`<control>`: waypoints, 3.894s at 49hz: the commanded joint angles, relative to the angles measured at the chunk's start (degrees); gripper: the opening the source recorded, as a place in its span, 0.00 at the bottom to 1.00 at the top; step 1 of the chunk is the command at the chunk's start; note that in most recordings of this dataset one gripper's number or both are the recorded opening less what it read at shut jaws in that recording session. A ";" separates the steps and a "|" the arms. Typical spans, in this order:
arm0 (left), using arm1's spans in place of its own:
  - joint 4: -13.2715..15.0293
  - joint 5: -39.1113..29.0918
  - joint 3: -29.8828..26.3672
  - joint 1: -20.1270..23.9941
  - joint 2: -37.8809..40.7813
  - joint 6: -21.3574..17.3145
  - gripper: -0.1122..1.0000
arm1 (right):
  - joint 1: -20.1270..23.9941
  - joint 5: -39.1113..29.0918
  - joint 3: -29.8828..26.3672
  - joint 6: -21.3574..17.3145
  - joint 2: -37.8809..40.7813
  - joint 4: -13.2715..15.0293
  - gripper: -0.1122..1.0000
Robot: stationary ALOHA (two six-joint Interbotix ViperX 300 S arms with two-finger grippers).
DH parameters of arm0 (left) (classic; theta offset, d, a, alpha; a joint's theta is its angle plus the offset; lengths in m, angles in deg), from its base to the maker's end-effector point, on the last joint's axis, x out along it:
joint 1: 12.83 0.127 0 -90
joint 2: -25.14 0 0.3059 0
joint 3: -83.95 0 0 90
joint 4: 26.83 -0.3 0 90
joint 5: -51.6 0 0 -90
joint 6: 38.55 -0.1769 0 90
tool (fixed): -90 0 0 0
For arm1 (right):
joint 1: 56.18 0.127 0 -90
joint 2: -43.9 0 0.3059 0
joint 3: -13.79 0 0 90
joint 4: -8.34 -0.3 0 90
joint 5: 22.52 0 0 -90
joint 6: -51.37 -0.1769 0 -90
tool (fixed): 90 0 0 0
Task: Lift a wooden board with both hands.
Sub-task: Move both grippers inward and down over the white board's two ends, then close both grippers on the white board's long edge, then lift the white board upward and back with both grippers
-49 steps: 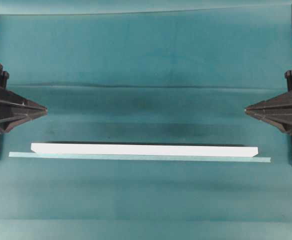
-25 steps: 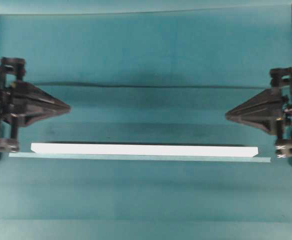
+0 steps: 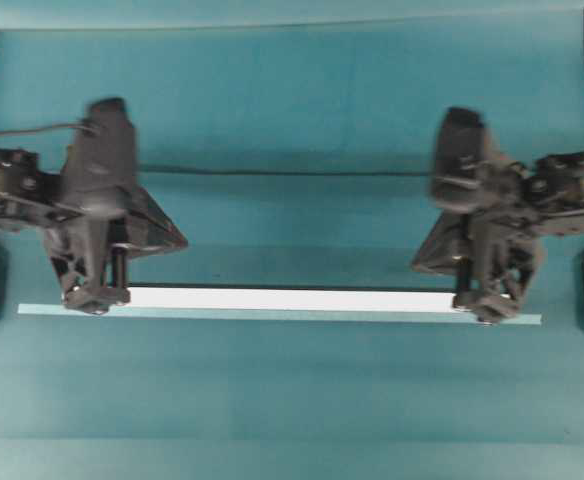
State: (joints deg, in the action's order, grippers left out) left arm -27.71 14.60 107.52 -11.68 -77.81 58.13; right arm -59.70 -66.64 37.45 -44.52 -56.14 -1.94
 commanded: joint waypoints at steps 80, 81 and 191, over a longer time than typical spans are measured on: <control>-0.62 1.58 1.32 -1.58 16.00 -5.01 0.98 | 2.02 0.79 -2.20 7.47 17.40 2.99 0.95; -0.62 2.11 1.49 -1.58 16.35 -5.01 0.98 | 2.20 1.05 -2.02 7.47 17.67 2.99 0.95; -0.44 15.47 6.68 -2.46 25.49 -4.66 0.25 | 2.99 10.81 1.14 6.68 27.95 2.99 0.29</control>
State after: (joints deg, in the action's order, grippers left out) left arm -28.06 29.98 115.08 -14.15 -51.70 53.38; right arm -56.71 -55.39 38.95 -37.40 -28.46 1.22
